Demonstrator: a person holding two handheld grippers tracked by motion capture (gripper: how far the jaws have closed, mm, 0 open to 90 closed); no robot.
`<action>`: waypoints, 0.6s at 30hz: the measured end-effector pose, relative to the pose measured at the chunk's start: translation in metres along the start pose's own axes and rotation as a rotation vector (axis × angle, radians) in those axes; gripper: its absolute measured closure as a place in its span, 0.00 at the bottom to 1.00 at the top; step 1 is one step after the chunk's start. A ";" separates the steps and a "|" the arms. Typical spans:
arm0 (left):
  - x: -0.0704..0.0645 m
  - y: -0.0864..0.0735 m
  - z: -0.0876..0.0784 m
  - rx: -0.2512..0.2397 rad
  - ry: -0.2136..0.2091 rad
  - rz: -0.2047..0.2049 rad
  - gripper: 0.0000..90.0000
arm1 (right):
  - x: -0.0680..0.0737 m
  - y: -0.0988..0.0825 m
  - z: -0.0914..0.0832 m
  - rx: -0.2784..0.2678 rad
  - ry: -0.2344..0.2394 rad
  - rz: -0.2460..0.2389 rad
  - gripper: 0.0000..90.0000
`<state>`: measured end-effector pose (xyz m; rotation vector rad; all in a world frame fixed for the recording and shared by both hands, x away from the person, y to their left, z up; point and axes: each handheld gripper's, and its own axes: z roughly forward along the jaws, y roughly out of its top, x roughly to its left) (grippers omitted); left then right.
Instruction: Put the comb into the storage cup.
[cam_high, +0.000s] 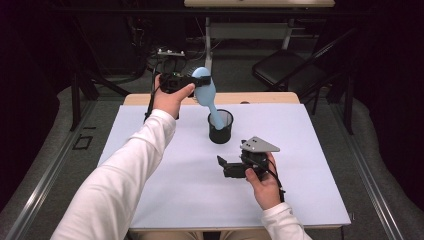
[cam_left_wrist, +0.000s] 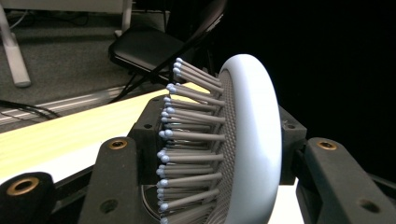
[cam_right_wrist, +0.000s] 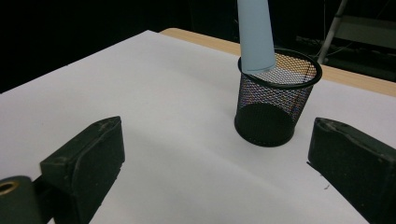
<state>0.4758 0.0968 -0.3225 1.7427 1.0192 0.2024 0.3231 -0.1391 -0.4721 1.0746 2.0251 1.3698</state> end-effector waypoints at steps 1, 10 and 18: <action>0.000 0.002 0.000 -0.006 0.004 -0.004 0.56 | 0.000 0.000 0.000 0.001 -0.001 -0.002 0.04; 0.003 0.004 0.005 -0.018 0.023 -0.006 0.56 | 0.000 0.000 0.000 0.003 -0.002 0.004 0.04; 0.005 0.004 0.009 -0.026 0.037 -0.004 0.56 | -0.001 0.000 0.000 0.003 -0.003 0.002 0.04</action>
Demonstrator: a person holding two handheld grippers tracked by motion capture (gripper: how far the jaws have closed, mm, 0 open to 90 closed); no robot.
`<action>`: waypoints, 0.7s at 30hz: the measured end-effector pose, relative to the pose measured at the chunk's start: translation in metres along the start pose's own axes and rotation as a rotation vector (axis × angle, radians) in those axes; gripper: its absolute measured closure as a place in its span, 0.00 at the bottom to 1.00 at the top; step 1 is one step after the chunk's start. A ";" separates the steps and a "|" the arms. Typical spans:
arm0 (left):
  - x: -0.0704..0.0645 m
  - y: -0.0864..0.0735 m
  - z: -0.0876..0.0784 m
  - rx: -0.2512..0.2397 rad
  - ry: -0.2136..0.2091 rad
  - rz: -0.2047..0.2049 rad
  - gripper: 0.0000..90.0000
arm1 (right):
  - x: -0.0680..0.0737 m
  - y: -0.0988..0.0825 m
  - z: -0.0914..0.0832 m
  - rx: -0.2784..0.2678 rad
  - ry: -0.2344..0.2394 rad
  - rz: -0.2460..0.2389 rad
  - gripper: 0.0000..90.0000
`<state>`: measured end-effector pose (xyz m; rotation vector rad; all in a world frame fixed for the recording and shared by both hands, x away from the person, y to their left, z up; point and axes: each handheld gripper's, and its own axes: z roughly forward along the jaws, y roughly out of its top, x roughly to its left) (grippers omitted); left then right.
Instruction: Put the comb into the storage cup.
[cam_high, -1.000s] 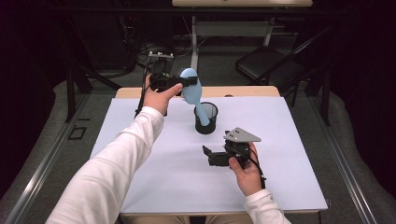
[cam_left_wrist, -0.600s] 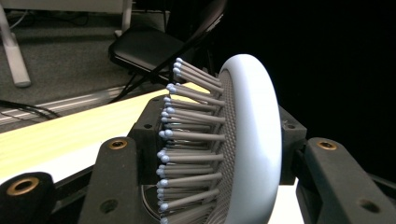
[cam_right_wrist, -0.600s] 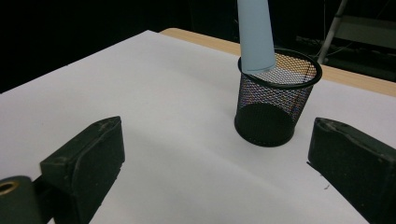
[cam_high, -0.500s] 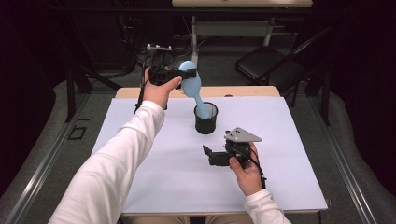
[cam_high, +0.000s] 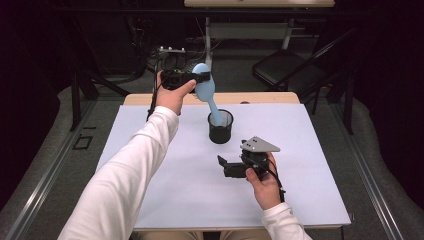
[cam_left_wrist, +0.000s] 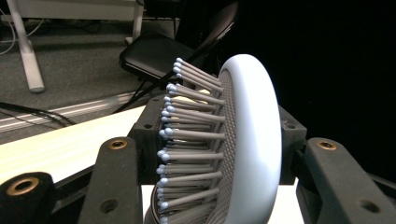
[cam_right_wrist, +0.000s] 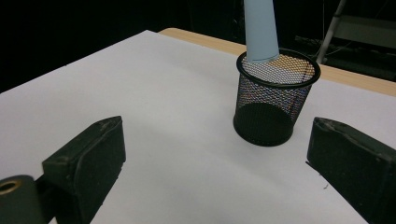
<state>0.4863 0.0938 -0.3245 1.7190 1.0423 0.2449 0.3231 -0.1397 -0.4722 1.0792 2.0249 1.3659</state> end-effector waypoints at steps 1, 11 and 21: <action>0.000 0.000 0.001 -0.003 0.003 -0.005 0.56 | 0.000 0.000 0.000 0.001 0.001 0.002 0.04; 0.001 -0.001 0.009 -0.014 0.023 -0.008 0.56 | -0.001 0.000 0.000 -0.003 -0.003 0.002 0.04; 0.000 -0.004 0.017 -0.010 0.042 0.000 0.56 | -0.002 0.000 -0.001 -0.004 -0.002 0.007 0.04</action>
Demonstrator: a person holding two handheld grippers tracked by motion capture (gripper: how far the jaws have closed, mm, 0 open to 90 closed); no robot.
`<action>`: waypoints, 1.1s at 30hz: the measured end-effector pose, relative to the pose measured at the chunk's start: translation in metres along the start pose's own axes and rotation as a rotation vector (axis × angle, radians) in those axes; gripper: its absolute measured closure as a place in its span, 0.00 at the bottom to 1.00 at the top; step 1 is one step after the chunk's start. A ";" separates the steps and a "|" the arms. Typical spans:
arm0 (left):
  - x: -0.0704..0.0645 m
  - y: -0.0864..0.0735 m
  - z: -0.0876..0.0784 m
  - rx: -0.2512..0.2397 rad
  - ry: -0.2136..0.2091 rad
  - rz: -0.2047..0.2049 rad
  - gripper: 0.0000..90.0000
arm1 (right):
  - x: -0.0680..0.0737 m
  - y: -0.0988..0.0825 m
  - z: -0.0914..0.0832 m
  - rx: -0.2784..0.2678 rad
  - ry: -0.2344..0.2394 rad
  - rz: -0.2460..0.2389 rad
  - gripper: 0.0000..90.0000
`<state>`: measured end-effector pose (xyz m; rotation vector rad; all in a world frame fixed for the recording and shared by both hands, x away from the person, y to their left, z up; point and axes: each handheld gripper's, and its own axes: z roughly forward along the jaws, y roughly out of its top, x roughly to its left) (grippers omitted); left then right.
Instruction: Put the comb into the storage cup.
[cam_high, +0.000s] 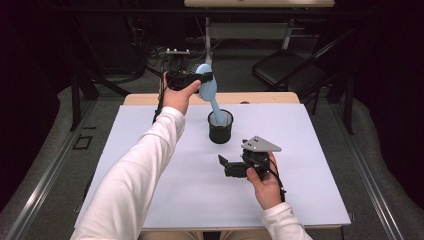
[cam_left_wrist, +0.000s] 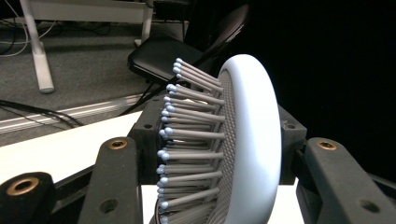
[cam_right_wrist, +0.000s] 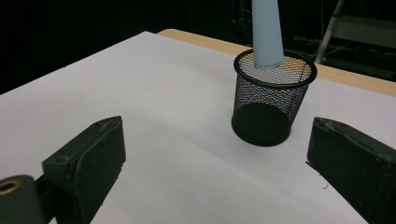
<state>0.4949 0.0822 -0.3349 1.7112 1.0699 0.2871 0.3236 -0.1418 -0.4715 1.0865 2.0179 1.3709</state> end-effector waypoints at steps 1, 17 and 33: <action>0.000 0.000 0.001 0.001 0.001 0.002 0.56 | 0.000 0.000 0.000 0.001 0.000 0.003 0.04; 0.000 -0.005 0.012 0.008 0.029 0.009 0.56 | -0.001 0.000 -0.001 -0.006 0.001 0.007 0.04; -0.004 -0.011 0.025 0.025 0.063 0.045 0.56 | -0.002 0.001 -0.002 -0.007 -0.002 0.007 0.05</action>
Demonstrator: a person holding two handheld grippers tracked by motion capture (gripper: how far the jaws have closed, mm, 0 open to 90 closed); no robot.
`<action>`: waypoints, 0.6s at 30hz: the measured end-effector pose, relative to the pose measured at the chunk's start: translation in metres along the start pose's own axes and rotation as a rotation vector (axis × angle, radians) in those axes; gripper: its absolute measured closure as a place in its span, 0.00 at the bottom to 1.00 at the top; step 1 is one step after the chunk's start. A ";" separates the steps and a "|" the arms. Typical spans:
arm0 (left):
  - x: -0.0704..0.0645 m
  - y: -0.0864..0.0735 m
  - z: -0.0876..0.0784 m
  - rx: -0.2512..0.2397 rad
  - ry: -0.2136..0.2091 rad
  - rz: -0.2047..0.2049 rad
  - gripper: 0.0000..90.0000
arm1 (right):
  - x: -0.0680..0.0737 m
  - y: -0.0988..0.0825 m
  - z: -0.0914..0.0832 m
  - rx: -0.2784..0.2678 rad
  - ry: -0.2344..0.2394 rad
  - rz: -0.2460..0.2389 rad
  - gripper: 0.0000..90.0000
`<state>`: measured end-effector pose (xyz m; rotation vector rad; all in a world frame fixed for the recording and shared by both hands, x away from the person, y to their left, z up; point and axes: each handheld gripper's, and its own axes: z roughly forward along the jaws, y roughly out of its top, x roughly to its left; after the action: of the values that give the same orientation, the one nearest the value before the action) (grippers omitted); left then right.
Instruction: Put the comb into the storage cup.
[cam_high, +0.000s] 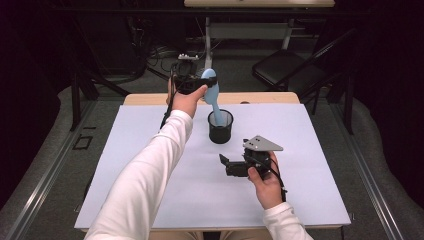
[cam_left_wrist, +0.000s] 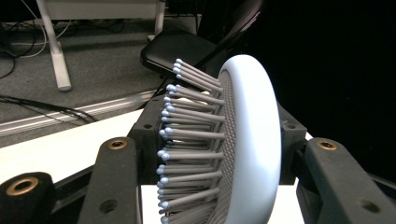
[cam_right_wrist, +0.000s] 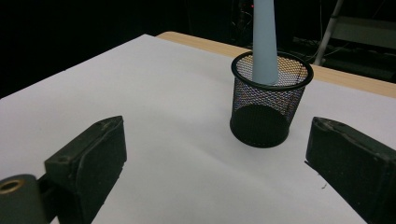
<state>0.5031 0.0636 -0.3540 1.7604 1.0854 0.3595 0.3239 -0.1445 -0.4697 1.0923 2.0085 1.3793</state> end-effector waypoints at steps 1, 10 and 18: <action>0.000 0.000 0.001 0.003 0.001 0.002 0.56 | 0.000 0.000 0.000 0.000 0.000 -0.001 0.05; -0.004 -0.004 0.007 0.018 0.000 0.008 0.56 | 0.000 0.000 0.000 -0.001 0.000 -0.001 0.06; -0.005 -0.006 0.011 0.030 0.001 0.011 0.56 | 0.000 0.000 -0.001 -0.002 -0.001 -0.001 0.06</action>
<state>0.5046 0.0533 -0.3629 1.7931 1.0869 0.3525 0.3237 -0.1451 -0.4693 1.0904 2.0058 1.3797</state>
